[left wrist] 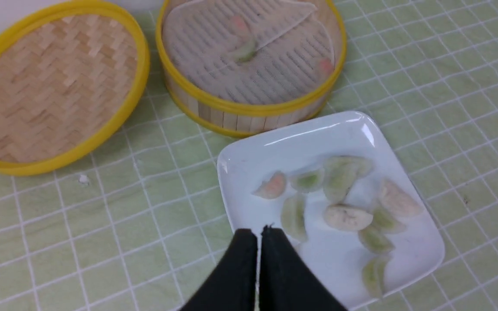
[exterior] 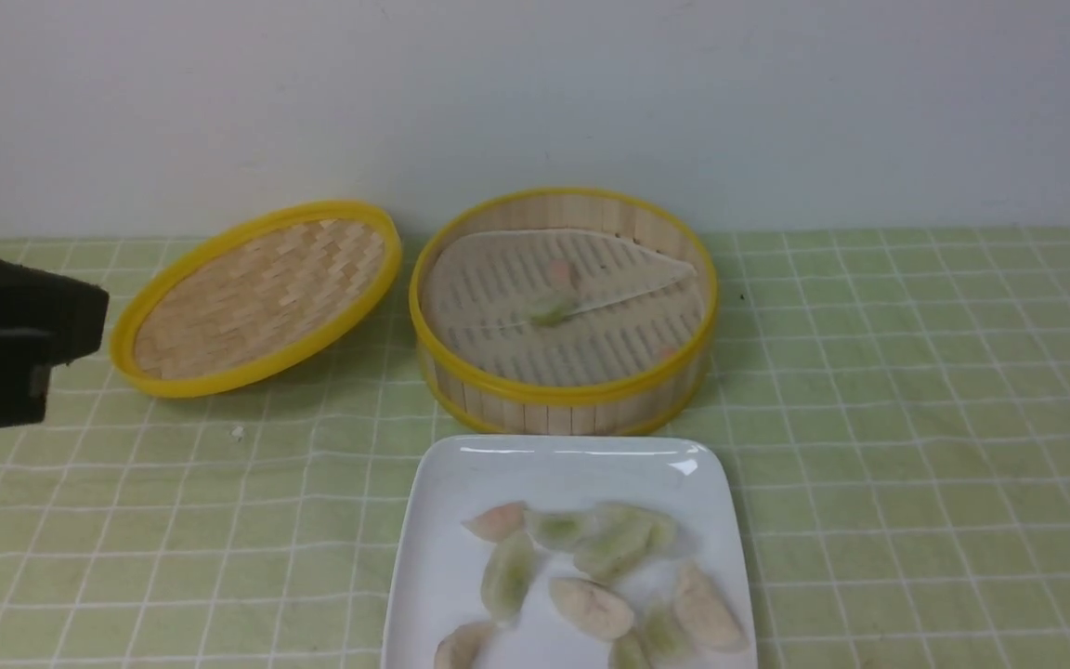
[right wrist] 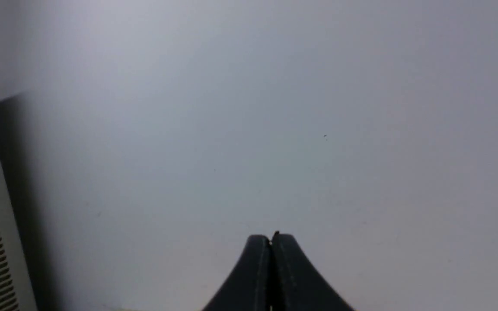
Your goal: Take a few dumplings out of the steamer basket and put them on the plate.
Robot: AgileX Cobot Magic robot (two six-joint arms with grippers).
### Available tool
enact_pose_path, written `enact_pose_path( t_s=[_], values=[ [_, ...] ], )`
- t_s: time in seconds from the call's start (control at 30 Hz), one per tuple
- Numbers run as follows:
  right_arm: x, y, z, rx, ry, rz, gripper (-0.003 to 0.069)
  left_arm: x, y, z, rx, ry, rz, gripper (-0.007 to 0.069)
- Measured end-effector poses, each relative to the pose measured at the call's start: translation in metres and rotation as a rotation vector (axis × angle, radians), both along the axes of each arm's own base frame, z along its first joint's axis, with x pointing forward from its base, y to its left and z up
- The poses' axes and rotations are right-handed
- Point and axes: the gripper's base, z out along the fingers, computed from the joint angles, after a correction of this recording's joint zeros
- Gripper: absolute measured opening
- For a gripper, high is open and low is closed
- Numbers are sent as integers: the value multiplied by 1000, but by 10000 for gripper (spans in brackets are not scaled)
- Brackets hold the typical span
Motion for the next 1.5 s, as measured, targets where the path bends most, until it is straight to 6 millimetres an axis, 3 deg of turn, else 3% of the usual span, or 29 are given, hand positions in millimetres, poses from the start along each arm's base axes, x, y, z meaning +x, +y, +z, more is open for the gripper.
enact_pose_path(
  t_s=[0.17, 0.4, 0.6, 0.83, 1.17, 1.27, 1.43, 1.47, 1.5],
  values=[
    [0, -1, 3, -22, -46, -26, -14, -33, 21, 3, -82, -156, 0, -6],
    [0, -2, 3, -27, -49, -31, -14, -76, 46, -28, -261, -463, -12, -6],
    [0, -2, 3, -27, -50, -31, -14, -80, 47, -56, -314, -550, -19, -6],
    [0, -2, 3, -28, -51, -33, -14, -71, 42, -88, -275, -484, -21, -6],
    [0, -2, 3, -27, -52, -32, -14, -66, 41, -106, -212, -496, -18, -6],
    [0, -2, 3, -27, -52, -32, -14, -65, 44, -121, -168, -538, 25, -6],
    [0, -2, 3, -26, -52, -32, -14, -64, 53, -173, -117, -574, 225, -6],
    [0, -2, 3, -26, -52, -32, -14, -64, 53, -176, -114, -571, 233, -6],
    [0, -2, 3, -26, -52, -32, -14, -64, 57, -193, -95, -579, 293, -6]
  ],
)
